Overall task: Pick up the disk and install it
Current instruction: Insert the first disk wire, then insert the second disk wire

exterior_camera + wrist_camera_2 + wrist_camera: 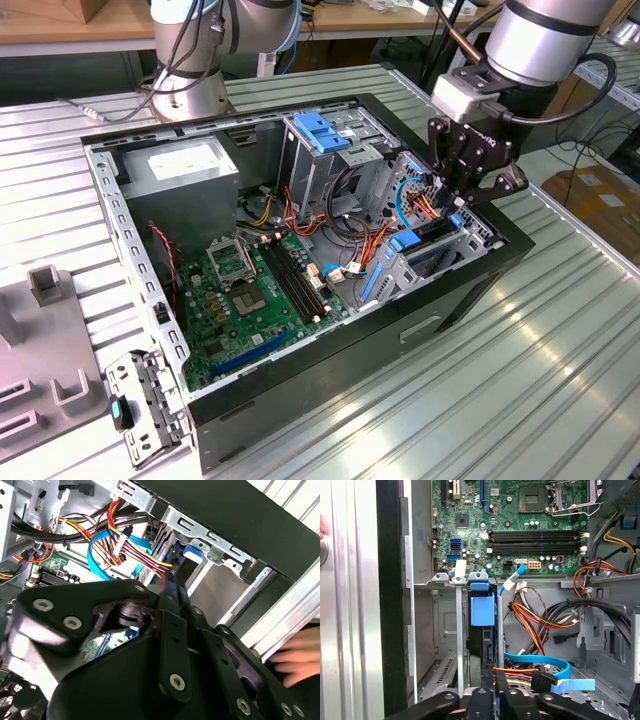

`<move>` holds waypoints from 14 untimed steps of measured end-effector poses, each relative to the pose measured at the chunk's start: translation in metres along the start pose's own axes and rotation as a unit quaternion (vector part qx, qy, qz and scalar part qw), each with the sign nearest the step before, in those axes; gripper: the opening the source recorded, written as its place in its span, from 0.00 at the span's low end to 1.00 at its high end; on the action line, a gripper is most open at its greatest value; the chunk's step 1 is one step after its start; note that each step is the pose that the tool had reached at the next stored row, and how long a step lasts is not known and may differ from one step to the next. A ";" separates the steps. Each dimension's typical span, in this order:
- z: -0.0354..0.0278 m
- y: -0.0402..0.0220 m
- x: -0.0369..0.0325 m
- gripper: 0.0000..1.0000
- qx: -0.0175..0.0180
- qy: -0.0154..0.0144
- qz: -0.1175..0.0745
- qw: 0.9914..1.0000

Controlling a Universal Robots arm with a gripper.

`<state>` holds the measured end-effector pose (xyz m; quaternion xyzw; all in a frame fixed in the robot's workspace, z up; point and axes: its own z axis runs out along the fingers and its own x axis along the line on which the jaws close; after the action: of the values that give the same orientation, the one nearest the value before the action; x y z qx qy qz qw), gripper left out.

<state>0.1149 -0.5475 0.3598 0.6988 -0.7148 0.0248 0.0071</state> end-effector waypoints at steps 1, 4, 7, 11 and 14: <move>-0.0001 0.0000 0.0000 0.11 0.000 0.000 0.000 1.000; -0.0001 0.0000 0.0000 0.11 0.000 0.000 0.000 1.000; -0.0002 0.0000 0.0000 0.11 0.000 0.000 0.000 1.000; -0.0003 0.0000 0.0000 0.11 0.000 0.000 0.000 1.000; -0.0004 0.0004 0.0001 0.11 0.000 0.000 0.000 1.000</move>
<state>0.1145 -0.5475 0.3602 0.6988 -0.7148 0.0249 0.0072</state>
